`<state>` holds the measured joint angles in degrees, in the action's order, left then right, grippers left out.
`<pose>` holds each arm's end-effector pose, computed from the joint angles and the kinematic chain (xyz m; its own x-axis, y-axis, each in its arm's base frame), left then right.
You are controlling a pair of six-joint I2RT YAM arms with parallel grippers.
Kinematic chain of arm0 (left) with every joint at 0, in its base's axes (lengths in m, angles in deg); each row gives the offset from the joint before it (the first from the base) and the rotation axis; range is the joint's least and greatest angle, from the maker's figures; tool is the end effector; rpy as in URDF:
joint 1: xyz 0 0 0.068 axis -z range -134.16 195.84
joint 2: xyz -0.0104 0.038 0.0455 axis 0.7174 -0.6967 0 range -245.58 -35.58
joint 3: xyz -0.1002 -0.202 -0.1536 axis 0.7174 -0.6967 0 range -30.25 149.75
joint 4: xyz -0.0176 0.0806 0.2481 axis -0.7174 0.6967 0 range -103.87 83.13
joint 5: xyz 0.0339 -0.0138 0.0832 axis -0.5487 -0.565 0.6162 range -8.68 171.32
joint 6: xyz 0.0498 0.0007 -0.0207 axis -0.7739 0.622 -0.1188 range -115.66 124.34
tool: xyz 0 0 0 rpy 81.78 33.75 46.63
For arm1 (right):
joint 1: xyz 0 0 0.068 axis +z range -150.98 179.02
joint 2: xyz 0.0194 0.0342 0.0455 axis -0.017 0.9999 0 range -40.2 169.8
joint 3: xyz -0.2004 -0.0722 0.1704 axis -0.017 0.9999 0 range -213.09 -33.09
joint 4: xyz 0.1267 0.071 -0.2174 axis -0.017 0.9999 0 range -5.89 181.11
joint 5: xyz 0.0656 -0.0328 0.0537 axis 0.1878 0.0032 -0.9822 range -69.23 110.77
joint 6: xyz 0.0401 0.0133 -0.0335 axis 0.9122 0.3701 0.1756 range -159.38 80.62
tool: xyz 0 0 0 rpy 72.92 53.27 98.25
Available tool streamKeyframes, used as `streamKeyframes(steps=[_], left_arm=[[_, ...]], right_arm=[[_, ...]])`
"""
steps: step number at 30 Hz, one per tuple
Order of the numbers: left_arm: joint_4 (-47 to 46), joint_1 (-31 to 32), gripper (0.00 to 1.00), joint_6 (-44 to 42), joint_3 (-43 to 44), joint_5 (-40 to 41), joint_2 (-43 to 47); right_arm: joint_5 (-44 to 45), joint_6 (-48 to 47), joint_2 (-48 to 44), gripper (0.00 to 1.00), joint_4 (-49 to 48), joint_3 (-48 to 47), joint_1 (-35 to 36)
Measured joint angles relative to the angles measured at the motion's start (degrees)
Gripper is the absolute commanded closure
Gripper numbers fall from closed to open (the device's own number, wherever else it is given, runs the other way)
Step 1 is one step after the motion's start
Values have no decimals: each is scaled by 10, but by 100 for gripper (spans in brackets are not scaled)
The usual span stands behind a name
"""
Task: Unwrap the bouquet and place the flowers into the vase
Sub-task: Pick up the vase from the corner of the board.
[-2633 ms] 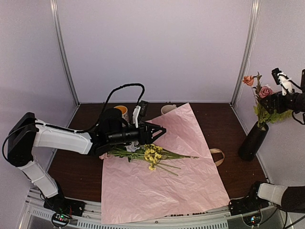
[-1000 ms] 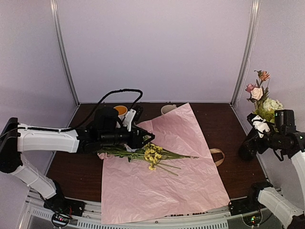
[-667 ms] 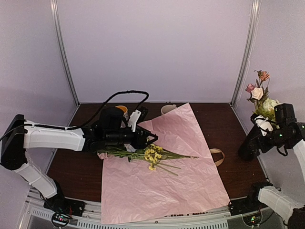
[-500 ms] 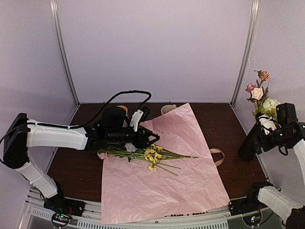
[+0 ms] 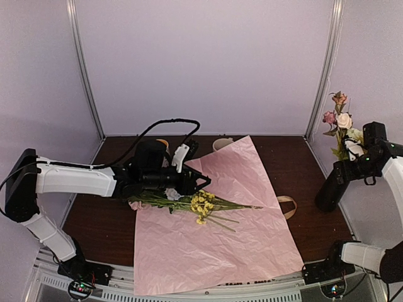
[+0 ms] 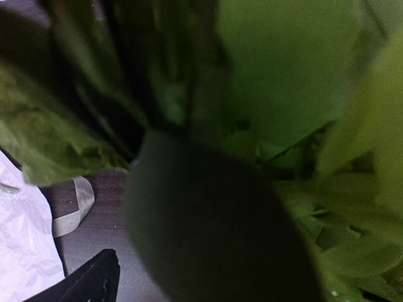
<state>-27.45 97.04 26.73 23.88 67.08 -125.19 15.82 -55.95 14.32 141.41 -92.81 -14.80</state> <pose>0.2145 -0.2809 0.2437 -0.5584 0.1052 -0.8229 0.7416 0.5079 -0.4383 0.1684 -0.0383 0.3241 -0.7876 -0.0988 -0.6083 -0.0396 0.9931 -0.1100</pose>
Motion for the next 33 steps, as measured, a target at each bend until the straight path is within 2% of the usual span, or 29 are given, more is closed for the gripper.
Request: streamKeyframes(steps=[14, 23, 33], left_arm=[[0, 0, 44, 0, 0, 0, 0], [0, -1, 44, 0, 0, 0, 0], [0, -1, 44, 0, 0, -1, 0]], right_arm=[[-16, 5, 34, 0, -114, 48, -17], [-19, -1, 13, 0, -177, 110, -36], [-47, -12, -6, 0, -195, 128, -65]])
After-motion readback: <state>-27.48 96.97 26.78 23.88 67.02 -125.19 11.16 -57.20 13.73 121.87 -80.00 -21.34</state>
